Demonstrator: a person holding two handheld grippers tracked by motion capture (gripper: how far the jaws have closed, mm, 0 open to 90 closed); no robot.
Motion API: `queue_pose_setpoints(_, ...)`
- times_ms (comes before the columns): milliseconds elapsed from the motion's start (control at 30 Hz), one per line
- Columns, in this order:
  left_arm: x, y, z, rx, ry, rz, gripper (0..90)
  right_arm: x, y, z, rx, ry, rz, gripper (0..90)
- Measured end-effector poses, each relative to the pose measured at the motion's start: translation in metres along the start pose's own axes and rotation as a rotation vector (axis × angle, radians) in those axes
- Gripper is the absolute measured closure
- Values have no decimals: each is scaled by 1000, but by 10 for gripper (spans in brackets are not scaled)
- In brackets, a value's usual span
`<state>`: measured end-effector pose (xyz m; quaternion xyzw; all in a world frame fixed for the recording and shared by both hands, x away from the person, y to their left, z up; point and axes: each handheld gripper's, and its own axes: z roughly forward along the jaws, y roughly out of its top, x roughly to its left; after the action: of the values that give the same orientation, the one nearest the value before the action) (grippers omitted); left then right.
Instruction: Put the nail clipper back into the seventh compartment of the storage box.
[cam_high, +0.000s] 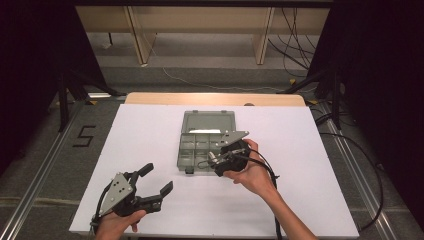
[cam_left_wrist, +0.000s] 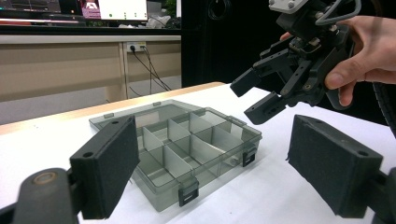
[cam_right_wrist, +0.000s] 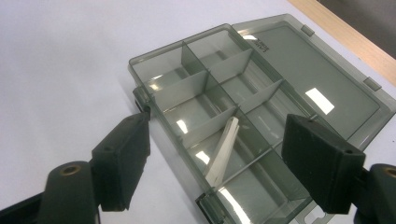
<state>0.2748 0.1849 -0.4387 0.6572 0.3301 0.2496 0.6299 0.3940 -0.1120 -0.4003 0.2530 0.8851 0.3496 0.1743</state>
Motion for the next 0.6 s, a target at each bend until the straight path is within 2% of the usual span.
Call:
queue_pose_setpoints(133, 0, 0, 0, -1, -1, 0, 157, 1, 0, -1, -25, -9, 0, 231)
queue_pose_setpoints(367, 0, 0, 0, -2, -1, -1, 157, 1, 0, -7, -21, -1, 2, 215)
queue_pose_setpoints(600, 0, 0, 0, -3, -2, 0, 157, 4, -1, -11, -46, -1, 5, 216)
